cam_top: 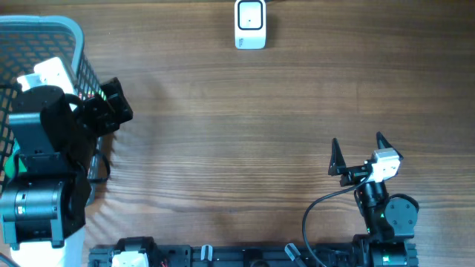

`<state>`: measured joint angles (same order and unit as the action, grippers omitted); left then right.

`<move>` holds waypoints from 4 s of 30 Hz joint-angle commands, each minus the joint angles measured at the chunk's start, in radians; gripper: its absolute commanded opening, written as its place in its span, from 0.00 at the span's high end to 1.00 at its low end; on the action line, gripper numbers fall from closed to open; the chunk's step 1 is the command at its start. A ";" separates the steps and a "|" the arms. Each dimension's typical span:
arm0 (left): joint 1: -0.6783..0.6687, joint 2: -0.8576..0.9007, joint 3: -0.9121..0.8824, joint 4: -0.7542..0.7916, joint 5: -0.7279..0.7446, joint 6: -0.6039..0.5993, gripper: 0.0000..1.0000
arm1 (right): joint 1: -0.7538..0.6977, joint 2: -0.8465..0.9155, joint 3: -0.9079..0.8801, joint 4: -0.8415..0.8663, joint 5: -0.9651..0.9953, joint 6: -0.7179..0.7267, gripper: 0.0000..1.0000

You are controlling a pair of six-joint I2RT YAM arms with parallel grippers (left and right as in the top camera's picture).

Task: Scan the item barcode
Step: 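Reach into the basket and grasp the green-lidded jar with the left gripper, then lift the jar out and place it on the table centre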

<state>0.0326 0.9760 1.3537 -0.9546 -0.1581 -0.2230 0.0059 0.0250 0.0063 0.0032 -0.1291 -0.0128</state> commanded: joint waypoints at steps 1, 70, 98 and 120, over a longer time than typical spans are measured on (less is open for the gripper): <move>-0.002 -0.007 0.015 -0.011 -0.031 -0.021 0.00 | 0.004 -0.005 -0.001 0.003 0.010 -0.004 0.00; 0.796 0.868 -0.028 0.076 -0.099 -0.282 0.40 | 0.004 -0.005 -0.001 0.003 0.010 -0.004 0.00; 0.270 -0.011 0.135 0.153 0.695 -0.504 0.39 | 0.004 -0.005 -0.001 0.003 0.010 -0.004 0.00; -0.339 0.805 0.130 -0.100 0.024 -0.544 0.37 | 0.004 -0.005 -0.001 0.003 0.010 -0.004 0.00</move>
<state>-0.3023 1.7897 1.4773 -1.0550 -0.0120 -0.7513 0.0059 0.0250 0.0063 0.0032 -0.1291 -0.0128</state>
